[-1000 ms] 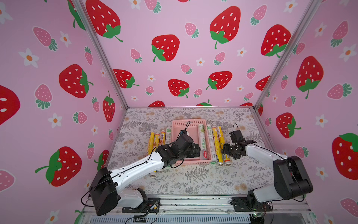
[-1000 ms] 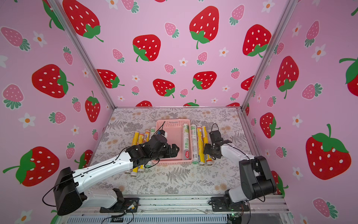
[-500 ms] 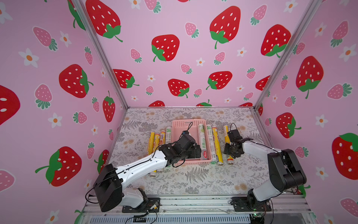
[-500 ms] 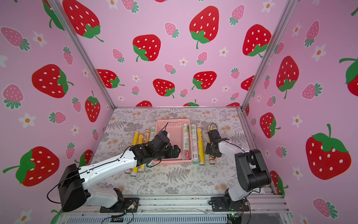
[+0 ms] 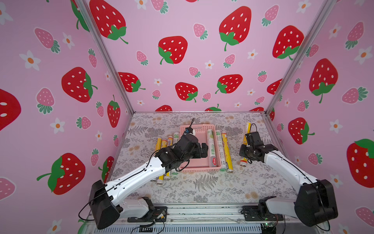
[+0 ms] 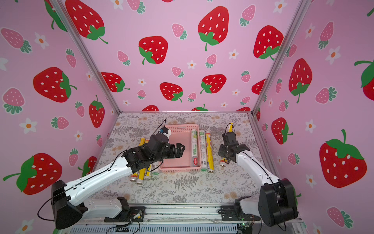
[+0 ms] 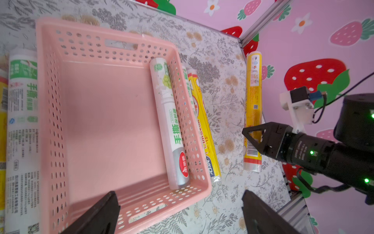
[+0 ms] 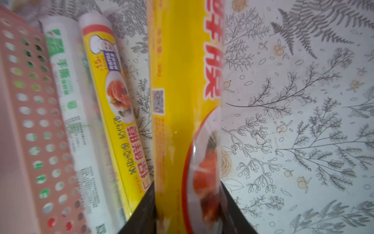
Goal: Put the plastic wrap into the basket
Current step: Pick up the plastic wrap from the center of the board.
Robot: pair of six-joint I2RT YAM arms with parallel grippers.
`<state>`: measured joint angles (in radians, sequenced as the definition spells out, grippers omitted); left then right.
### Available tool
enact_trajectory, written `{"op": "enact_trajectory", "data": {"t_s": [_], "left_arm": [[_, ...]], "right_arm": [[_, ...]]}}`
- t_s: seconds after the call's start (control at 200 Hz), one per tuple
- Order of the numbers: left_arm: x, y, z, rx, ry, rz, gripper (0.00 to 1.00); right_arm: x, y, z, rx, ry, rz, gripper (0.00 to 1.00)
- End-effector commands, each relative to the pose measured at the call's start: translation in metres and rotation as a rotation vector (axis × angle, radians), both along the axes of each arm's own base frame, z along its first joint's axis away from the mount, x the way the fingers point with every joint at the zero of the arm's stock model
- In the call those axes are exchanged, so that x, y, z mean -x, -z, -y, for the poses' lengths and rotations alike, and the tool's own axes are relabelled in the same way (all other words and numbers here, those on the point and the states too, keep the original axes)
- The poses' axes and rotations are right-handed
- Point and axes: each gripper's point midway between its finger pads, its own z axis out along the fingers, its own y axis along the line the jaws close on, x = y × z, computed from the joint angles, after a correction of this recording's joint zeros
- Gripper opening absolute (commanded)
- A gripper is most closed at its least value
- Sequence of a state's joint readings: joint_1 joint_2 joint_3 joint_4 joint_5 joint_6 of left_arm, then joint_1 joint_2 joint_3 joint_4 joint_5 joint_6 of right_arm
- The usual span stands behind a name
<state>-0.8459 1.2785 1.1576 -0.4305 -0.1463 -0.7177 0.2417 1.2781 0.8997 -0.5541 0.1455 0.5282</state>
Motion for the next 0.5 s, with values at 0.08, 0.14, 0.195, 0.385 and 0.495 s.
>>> {"op": "enact_trajectory", "data": {"t_s": [0.08, 0.14, 0.195, 0.385, 0.495], "left_arm": [[-0.004, -0.007, -0.013, 0.015, -0.019, 0.023, 1.00], [0.002, 0.004, -0.019, 0.037, -0.023, -0.011, 1.00], [0.007, 0.016, -0.027, 0.045, -0.037, -0.037, 1.00], [0.022, 0.050, -0.062, 0.037, -0.105, -0.110, 1.00], [0.024, 0.057, -0.082, 0.068, -0.153, -0.122, 1.00]], "right_arm": [[0.006, -0.056, -0.047, -0.091, -0.095, 0.067, 0.30], [0.007, -0.066, -0.069, -0.119, -0.131, 0.074, 0.30], [0.009, -0.071, -0.090, -0.140, -0.166, 0.078, 0.30], [0.012, -0.065, -0.163, -0.238, -0.247, 0.061, 0.30], [0.009, -0.050, -0.195, -0.249, -0.276, 0.018, 0.30]]}}
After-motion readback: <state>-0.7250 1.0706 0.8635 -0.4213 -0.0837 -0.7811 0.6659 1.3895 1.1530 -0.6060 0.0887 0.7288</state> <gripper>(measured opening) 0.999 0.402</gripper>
